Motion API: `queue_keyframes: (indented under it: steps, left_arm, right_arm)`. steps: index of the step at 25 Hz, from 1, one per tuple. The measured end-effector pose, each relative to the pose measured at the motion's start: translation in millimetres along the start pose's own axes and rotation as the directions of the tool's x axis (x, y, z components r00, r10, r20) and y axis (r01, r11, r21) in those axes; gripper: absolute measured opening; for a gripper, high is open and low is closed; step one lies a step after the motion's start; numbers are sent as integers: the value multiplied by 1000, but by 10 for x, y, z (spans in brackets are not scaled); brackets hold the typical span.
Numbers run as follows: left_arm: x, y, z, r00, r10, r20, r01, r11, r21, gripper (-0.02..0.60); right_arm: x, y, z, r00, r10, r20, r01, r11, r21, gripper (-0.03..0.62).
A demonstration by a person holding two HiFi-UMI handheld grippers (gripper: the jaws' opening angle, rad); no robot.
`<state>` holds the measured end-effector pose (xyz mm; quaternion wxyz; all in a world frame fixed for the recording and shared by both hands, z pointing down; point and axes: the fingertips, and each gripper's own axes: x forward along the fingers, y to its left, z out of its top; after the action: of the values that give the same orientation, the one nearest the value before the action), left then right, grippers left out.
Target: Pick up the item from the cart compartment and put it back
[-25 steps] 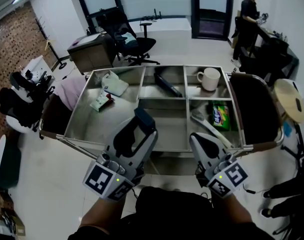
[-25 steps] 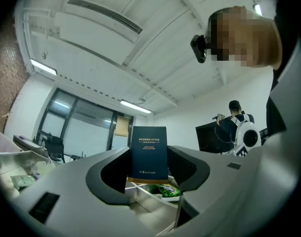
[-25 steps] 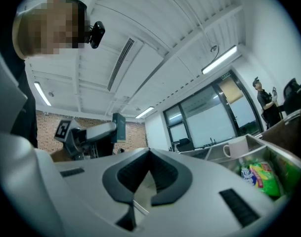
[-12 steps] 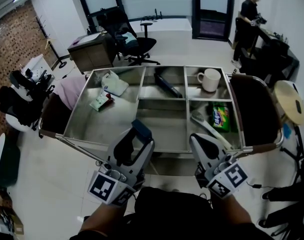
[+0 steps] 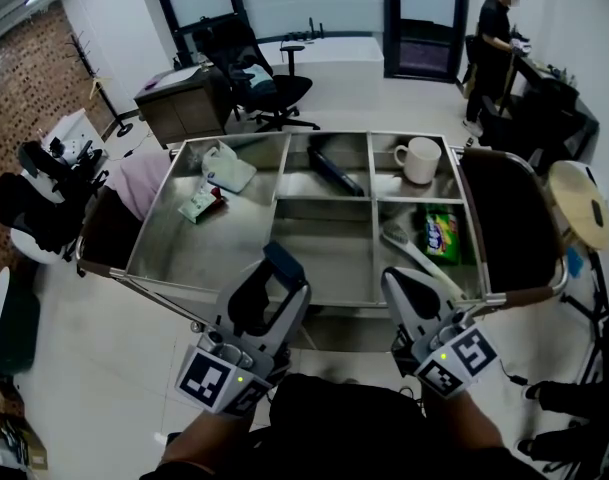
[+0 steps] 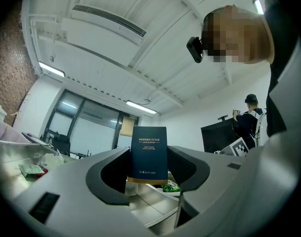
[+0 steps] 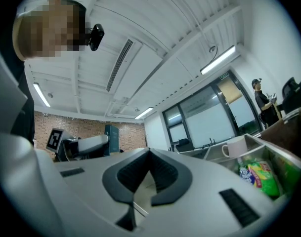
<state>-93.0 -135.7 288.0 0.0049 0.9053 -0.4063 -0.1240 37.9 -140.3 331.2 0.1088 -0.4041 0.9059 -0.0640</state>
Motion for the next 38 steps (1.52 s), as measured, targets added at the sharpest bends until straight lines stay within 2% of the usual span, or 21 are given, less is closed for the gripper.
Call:
queue_keyframes:
  steps: [19,24,28,30,33,36,38]
  left_arm:
    - [-74,28,-30,999,18,-30,-17,1000,26,232]
    - [-29,116,18,998,38,-48,-35,997,70,232]
    - [65,234,36,993,56,-105,-43,992,121,232]
    - [149,263,-22,985,37,-168,-10,987,159,232]
    - [301,327,-103,962,36,-272,32,970,239,232]
    - [493,377,-171,936,58,-348,75,931,357,232]
    - [623,440,-259,914,69,-399,108,908,405,232]
  right_arm:
    - [45,49,-5,1000,22,0,-22,1000,2,15]
    - [17,33,13,1000,13,3,-13,1000,1,16]
    - [6,38,17,1000,12,2,-12,1000,0,15]
    - [5,51,17,1000,14,4,-14,1000,-1,16]
    - [-5,63,17,1000,14,1,-14,1000,-1,15]
    - [-33,31,19,1000,5,5,-5,1000,-1,15]
    - [-46,16,26,1000,0,9,0,1000,-2,15]
